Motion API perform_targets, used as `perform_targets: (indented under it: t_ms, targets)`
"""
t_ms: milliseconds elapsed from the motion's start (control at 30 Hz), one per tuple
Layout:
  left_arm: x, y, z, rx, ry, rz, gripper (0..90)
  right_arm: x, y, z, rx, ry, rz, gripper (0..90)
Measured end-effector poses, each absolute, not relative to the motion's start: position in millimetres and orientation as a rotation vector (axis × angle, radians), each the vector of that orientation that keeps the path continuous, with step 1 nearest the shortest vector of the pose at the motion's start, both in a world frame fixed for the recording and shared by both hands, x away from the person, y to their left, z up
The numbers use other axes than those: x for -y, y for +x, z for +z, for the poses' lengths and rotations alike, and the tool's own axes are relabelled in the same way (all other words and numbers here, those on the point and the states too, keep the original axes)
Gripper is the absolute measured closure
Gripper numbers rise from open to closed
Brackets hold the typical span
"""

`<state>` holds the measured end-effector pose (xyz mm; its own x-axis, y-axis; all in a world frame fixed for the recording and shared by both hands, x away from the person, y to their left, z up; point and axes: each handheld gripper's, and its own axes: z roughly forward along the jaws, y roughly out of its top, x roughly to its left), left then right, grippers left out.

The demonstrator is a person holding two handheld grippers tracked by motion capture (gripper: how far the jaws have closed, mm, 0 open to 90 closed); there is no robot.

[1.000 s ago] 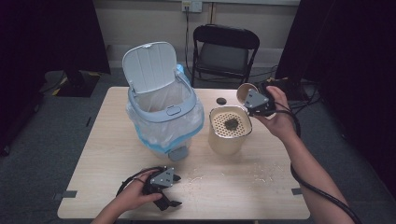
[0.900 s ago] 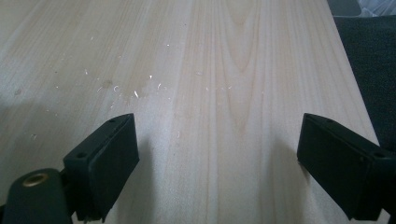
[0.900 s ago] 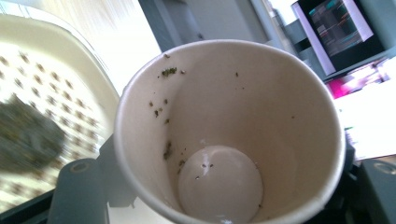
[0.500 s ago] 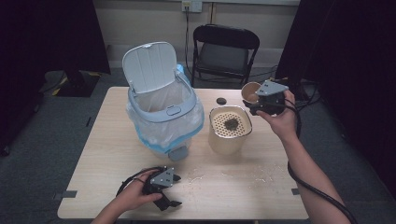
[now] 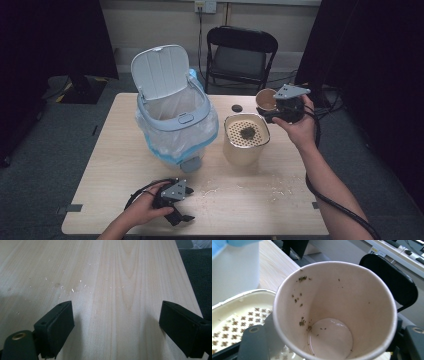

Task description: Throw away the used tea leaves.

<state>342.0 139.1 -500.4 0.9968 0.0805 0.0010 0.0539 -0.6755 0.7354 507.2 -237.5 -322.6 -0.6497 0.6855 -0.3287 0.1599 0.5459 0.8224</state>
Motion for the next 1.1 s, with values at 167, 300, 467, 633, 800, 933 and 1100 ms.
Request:
perform_targets:
  t_ms: [167,300,467,633,800,933,1100]
  targets:
    - [-139,342,-500,-0.092,2.314,0.042,12.0,233,507,-320,-2.139,0.698,1.097,26.9]
    - [-139,342,-500,-0.093,2.314,0.042,11.9,230,506,-319,-2.138,0.716,1.122,26.8]
    - [-139,342,-501,-0.095,2.313,0.034,11.7,228,505,-319,-2.152,0.731,1.129,26.8]
    - [-139,342,-501,-0.097,2.317,0.033,11.7,226,504,-319,-2.16,0.751,1.143,26.7]
    - [-139,342,-501,-0.096,2.318,0.034,11.7,223,503,-318,-2.171,0.758,1.155,26.6]
    - [-139,342,-501,-0.094,2.315,0.032,11.7,221,502,-314,-2.182,0.787,1.188,26.7]
    - [-139,342,-501,-0.095,2.314,0.03,11.5,218,502,-310,-2.185,0.807,1.219,26.7]
